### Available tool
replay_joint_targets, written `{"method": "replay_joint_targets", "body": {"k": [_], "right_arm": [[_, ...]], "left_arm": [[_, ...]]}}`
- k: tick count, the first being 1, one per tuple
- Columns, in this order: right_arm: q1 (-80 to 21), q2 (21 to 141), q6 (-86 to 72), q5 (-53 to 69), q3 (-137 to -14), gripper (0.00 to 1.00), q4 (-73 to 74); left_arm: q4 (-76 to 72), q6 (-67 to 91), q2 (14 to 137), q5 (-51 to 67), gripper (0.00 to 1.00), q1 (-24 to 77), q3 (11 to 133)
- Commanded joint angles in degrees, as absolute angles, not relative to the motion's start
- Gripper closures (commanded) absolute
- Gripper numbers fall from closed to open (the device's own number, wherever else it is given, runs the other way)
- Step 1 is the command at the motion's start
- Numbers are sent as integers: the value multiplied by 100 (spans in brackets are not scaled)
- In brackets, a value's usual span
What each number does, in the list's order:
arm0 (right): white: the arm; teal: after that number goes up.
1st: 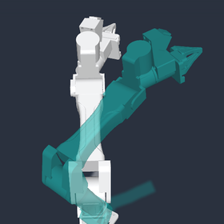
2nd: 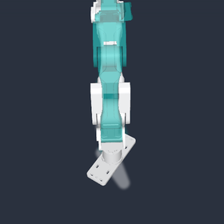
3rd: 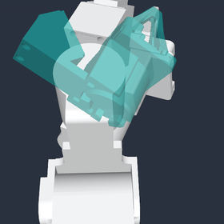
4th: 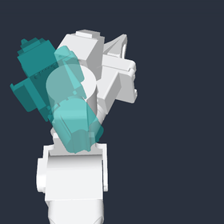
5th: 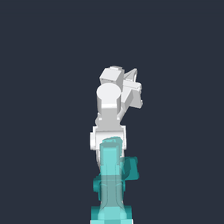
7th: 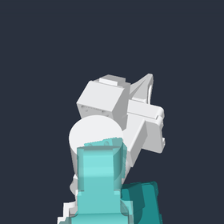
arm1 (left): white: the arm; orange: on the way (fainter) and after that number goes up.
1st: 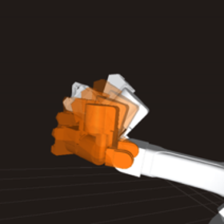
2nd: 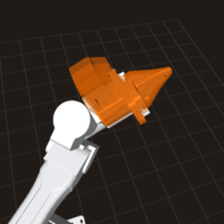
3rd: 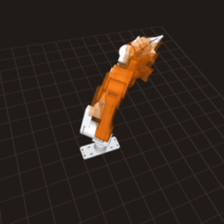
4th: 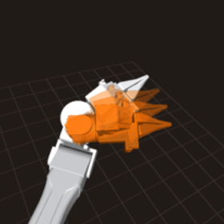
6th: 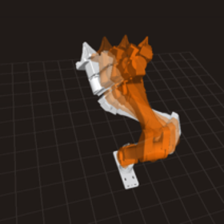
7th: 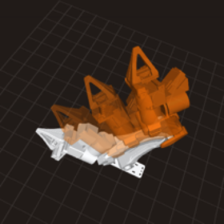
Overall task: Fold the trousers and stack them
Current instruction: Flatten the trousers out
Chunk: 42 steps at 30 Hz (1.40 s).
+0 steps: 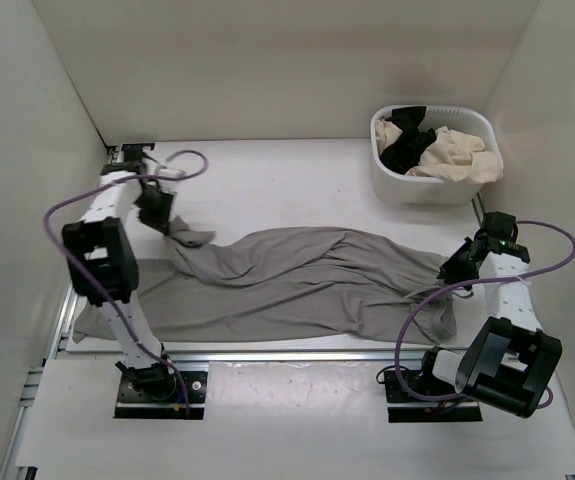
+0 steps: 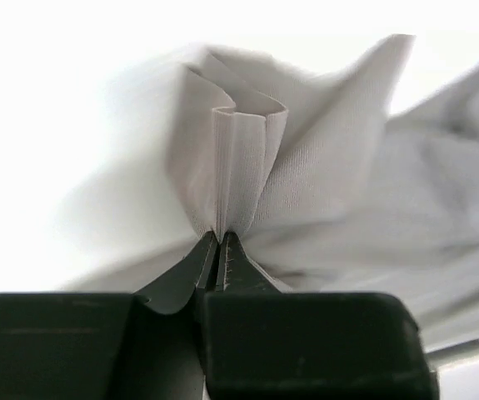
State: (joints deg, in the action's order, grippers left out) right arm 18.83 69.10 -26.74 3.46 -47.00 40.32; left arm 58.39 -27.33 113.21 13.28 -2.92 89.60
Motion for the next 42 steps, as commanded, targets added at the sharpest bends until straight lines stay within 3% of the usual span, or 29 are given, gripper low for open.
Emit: {"method": "replay_joint_targets", "body": {"k": [1,10,11,13,14,22,26,40,42], "right_arm": [[1863,6812,-2689,167,-4702,100,4061],[1863,6935,-2742,352,-4597,100,3946],[1863,6935,-2742,430,-4544,100,3946],[1863,6935,-2742,431,-4544,100,3946],[1863,6935,-2742,431,-4544,100,3946],[1863,6935,-2628,369,-4492,100,3999],[1863,6987,-2567,369,-4491,100,3937],[1863,7154,-2496,132,-4764,100,4192],[1863,7207,-2496,79,-4764,100,4192]], "left_arm": [[5547,-2566,10058,1002,86,-1273,8667],[5098,-2725,9281,941,86,-2556,6418],[5098,-2725,9281,940,82,-2697,6329],[5219,-2725,9281,940,61,-3100,6197],[5299,-2803,9229,1019,59,-3216,6196],[5915,-2874,9123,2064,56,-3665,7443],[5915,-2699,9737,2065,56,-3665,7892],[5511,-2698,10802,1564,53,-3665,7857],[5511,-2751,10881,1512,62,-3665,7857]]}}
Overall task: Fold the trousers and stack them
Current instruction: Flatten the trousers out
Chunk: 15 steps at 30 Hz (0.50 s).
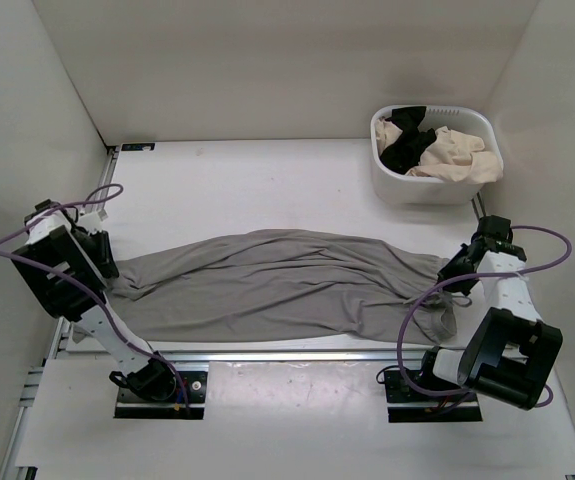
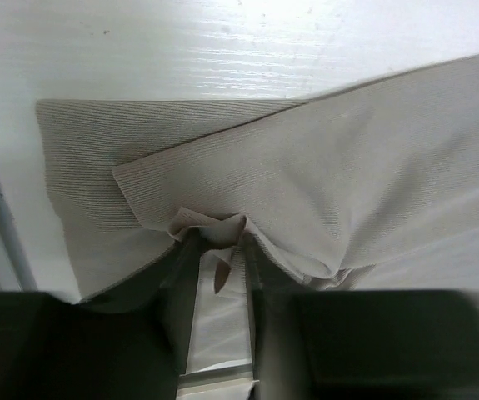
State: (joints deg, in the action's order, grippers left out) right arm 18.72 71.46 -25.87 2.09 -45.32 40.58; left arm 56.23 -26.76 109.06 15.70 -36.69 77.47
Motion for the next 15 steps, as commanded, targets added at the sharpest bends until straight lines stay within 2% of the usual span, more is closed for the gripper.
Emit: {"method": "replay_joint_targets", "body": {"k": [1,2,7,11,15], "right_arm": [[1863,7207,-2496,79,-4764,100,4192],[1863,7268,-2496,79,-4764,100,4140],[1863,7374,-2444,132,-5439,100,4140],[1863,7427,-2391,298,-6272,100,4140],[1863,7488,-2338,413,-6469,100,4622]], "left_arm": [[5511,-2803,10881,1512,69,-3665,7857],[5511,-2804,10933,1590,86,-3665,7805],[5511,-2936,10697,2074,86,-3604,7988],[5511,-2936,10425,2145,86,-3604,9084],[5651,-2936,10222,2268,86,-3604,9817]]}}
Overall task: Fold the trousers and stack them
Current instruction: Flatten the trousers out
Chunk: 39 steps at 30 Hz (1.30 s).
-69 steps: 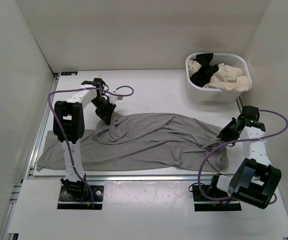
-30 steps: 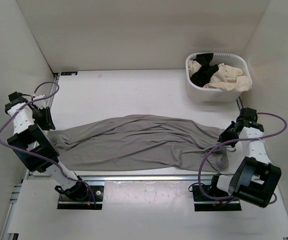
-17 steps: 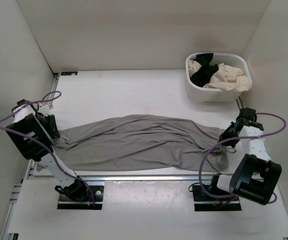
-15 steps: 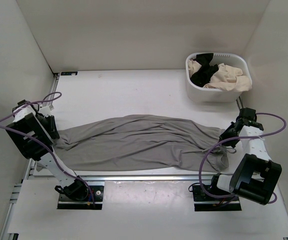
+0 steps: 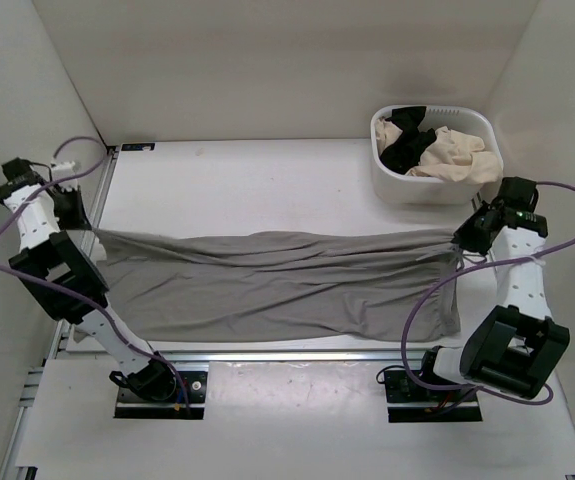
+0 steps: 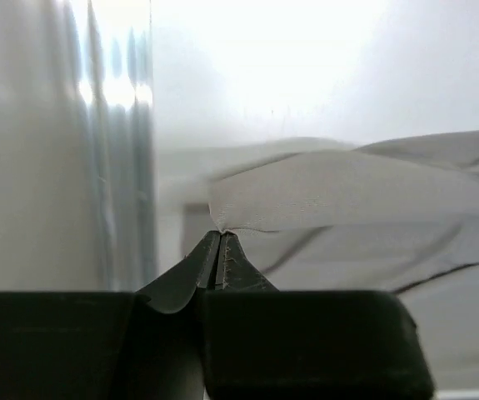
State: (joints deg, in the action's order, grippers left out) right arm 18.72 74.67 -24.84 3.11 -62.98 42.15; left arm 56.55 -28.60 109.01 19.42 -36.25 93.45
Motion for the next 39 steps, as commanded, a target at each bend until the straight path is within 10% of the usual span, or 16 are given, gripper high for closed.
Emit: {"method": "replay_joint_targets", "body": {"k": [1,5,10,16,31,35,37,39], "right_arm": [[1863,7488,-2338,413,-6347,100,4693],[1863,7488,-2391,746,-5355,96,4676],[1986,7655,-2329,1020,-4904,35,4676],[2224,7961,-2680,871,-5729,30,4140],[2224,9923,-3111,765,-6662,39,4000],[2224,9984,-3164,694,-6601,65,3649],[2224,9984,-3164,493,-6601,98,3647],[2224,9644,-3051,431,-6741,100,3534]], "left_arm": [[5651,-2936,10161,2268,86,-3604,9817],[5651,-3084,9923,2268,86,-3604,8899],[5651,-3199,9791,2215,86,-3604,7947],[5537,-3199,9738,2109,86,-3604,7620],[5537,-3138,9949,1872,86,-3604,7971],[5537,-3085,10063,1995,86,-3604,8225],[5537,-3085,10116,2153,86,-3604,8410],[5537,-3085,10169,2153,86,-3604,8858]]}}
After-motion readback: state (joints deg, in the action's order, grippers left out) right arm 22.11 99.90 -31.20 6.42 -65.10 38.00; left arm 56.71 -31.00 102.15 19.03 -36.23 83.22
